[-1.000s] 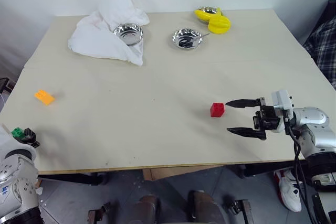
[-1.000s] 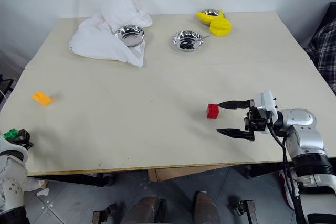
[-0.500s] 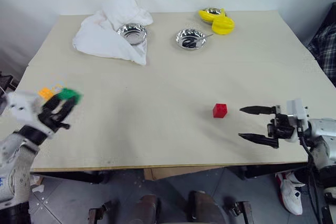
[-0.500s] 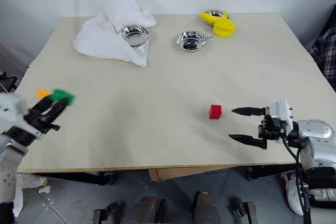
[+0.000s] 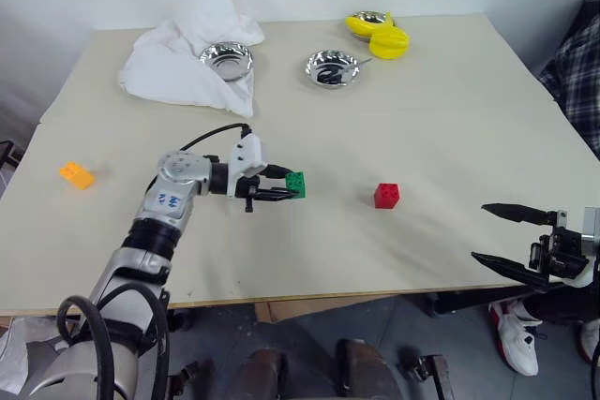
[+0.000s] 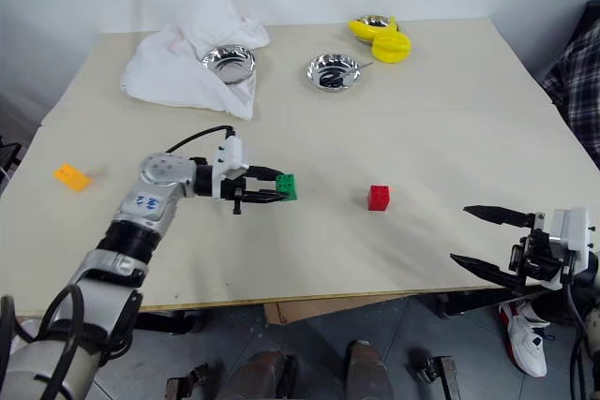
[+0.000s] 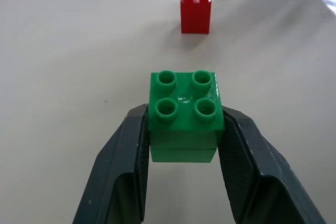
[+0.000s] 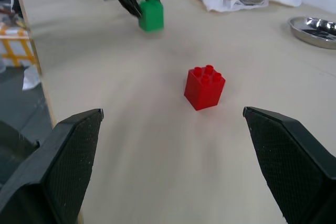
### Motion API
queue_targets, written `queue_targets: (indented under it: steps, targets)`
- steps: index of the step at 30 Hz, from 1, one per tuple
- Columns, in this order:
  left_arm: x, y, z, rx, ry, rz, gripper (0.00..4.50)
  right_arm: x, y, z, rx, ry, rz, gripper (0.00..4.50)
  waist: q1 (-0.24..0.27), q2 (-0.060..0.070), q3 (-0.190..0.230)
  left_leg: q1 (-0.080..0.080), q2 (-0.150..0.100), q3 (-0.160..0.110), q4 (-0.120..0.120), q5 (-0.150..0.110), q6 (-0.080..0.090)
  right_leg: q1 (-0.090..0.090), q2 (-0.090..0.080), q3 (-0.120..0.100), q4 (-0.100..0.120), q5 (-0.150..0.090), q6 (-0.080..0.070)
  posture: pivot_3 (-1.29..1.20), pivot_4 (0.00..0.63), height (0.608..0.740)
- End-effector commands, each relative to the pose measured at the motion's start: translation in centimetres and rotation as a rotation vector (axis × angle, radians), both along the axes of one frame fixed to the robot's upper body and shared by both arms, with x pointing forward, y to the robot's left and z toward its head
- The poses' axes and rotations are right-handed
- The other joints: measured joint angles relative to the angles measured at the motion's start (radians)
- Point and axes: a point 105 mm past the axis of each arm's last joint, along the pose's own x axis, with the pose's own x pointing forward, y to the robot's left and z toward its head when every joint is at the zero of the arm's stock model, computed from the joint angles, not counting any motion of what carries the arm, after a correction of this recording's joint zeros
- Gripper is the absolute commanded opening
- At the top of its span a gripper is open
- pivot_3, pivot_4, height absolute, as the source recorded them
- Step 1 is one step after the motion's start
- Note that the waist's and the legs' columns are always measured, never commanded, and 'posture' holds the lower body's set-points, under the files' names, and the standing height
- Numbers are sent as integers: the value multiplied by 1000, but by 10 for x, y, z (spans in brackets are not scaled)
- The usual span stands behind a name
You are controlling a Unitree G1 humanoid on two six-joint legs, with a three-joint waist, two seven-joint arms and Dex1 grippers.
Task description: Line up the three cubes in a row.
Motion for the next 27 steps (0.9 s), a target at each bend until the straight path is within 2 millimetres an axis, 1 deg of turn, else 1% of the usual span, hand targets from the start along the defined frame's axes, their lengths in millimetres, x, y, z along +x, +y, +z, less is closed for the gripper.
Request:
queue_targets:
  steps: [1, 3, 6, 7, 12, 16, 20, 27]
  targets:
    - [5, -6, -2, 17, 0, -21, 1478, -5, 7, 11, 19, -57, 10, 4500, 0, 0, 0, 0, 0, 0, 0, 0, 0, 0, 0, 0, 0, 0, 0, 0, 150, 740]
    - [7, -10, -5, 33, -15, -25, 1478, -5, 10, 10, 29, -62, 6, 4500, 4, -1, 1, 0, -1, 0, 1, 0, 0, 0, 0, 0, 1, 0, 0, 0, 150, 740]
    - [9, -23, -10, 50, 4, -36, 1478, -5, 12, 7, 49, -60, 2, 4500, 10, -2, 1, 0, -1, 0, 3, 0, 0, 0, 0, 0, 2, 0, 0, 0, 150, 740]
    - [12, -25, -11, 54, 7, -17, 1478, -4, 13, 5, 48, -57, 3, 4500, 12, -2, 1, 0, -2, 0, 3, 1, 1, 0, 0, 0, 2, 0, 1, 0, 150, 740]
    - [16, -26, -9, 37, 5, 6, 1478, -3, 19, 4, 49, -51, 26, 4500, 15, -2, 1, 0, -7, -1, 3, 2, 4, 0, -3, 0, 3, 2, 3, 0, 150, 740]
    - [10, -28, -6, 1, 25, -48, 1478, -2, 21, 4, 53, -50, 37, 4500, 11, -2, 1, 0, -9, -1, 3, 3, 5, 0, -4, 1, 3, 2, 4, 0, 150, 740]
    - [6, -30, -7, 17, 27, -91, 1478, 0, 22, 3, 53, -43, 44, 4500, 10, -2, 1, 0, -9, -1, 3, 3, 5, 0, -4, 1, 4, 2, 4, 0, 150, 740]
    - [11, -40, -8, 45, 24, -60, 1478, 1, 25, 3, 52, -36, 57, 4500, 13, -2, 1, -1, -10, -1, 3, 4, 6, 0, -5, 1, 5, 2, 4, 0, 150, 740]
